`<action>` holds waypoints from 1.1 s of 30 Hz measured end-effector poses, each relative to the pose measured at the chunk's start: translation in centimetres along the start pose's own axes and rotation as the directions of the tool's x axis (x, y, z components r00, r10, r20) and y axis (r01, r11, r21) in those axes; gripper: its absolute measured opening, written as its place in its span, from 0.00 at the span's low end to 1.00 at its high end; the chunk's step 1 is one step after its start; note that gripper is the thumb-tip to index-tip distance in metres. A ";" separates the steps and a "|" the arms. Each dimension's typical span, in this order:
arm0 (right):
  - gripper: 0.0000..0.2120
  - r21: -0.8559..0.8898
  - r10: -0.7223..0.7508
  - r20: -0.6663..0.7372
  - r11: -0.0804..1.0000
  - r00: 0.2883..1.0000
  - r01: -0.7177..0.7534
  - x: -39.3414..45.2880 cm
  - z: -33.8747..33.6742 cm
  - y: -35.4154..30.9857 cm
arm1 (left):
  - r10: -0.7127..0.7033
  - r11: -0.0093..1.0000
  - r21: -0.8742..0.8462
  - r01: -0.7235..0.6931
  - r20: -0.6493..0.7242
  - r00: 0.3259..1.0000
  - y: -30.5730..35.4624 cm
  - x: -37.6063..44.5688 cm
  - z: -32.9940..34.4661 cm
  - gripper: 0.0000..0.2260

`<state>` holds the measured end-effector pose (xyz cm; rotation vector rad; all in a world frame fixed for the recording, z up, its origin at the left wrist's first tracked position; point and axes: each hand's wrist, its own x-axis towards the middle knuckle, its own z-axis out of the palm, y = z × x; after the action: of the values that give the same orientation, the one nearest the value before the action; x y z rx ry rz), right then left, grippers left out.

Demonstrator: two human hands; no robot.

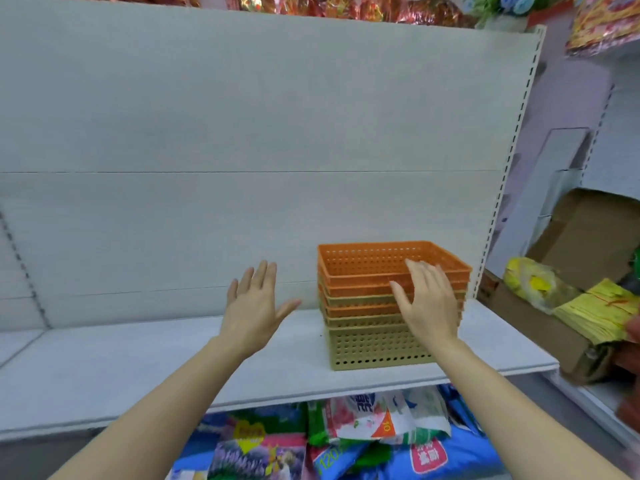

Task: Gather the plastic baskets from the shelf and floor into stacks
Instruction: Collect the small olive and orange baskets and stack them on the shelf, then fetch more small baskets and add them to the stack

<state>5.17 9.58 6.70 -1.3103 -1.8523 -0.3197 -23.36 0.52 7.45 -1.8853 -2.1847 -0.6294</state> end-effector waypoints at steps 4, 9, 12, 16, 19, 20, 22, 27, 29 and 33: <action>0.26 0.116 -0.149 0.000 0.982 0.989 0.148 -2.8 1.0 -6.0 | 0.015 0.980 0.196 0.020 -0.175 0.984 -4.9 -4.5 -1.4 0.35; 0.24 0.260 -0.267 -0.027 0.929 0.963 0.265 -6.1 2.8 -14.9 | -0.138 0.939 0.284 0.192 -0.202 0.970 -12.0 -11.0 -4.0 0.28; 0.23 0.314 -0.314 -0.049 0.896 0.948 0.313 -7.9 3.9 -21.6 | -0.256 0.890 0.336 0.310 -0.196 0.947 -17.7 -14.5 -6.3 0.28; 0.23 0.405 -0.376 -0.006 0.846 0.926 0.347 -10.4 6.1 -30.0 | -0.334 0.839 0.366 0.401 -0.235 0.913 -25.0 -18.6 -9.1 0.28; 0.23 0.436 -0.410 0.013 0.823 0.912 0.364 -12.2 7.6 -36.2 | -0.368 0.812 0.388 0.436 -0.241 0.898 -29.7 -21.4 -11.4 0.27; 0.23 0.445 -0.415 0.013 0.817 0.910 0.366 -12.7 8.0 -38.3 | -0.374 0.802 0.396 0.448 -0.253 0.892 -31.4 -22.2 -12.2 0.27; 0.23 0.465 -0.418 0.026 0.809 0.908 0.359 -13.4 8.7 -42.4 | -0.377 0.783 0.413 0.464 -0.279 0.883 -34.6 -23.6 -13.8 0.26; 0.23 0.494 -0.435 0.079 0.799 0.897 0.344 -15.0 11.3 -51.5 | -0.404 0.740 0.443 0.506 -0.310 0.861 -42.7 -26.7 -17.2 0.27; 0.23 0.504 -0.461 0.104 0.789 0.881 0.353 -15.2 12.4 -54.4 | -0.442 0.724 0.439 0.533 -0.298 0.846 -45.3 -27.8 -17.8 0.27; 0.18 0.509 -0.503 0.096 0.766 0.859 0.392 -14.3 14.9 -60.2 | -0.493 0.670 0.439 0.599 -0.340 0.801 -50.6 -29.2 -19.4 0.26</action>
<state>-52.70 -16.28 1.42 -0.5658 -2.2541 0.0540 -70.16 -39.20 3.12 -0.8370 -2.4533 -0.2182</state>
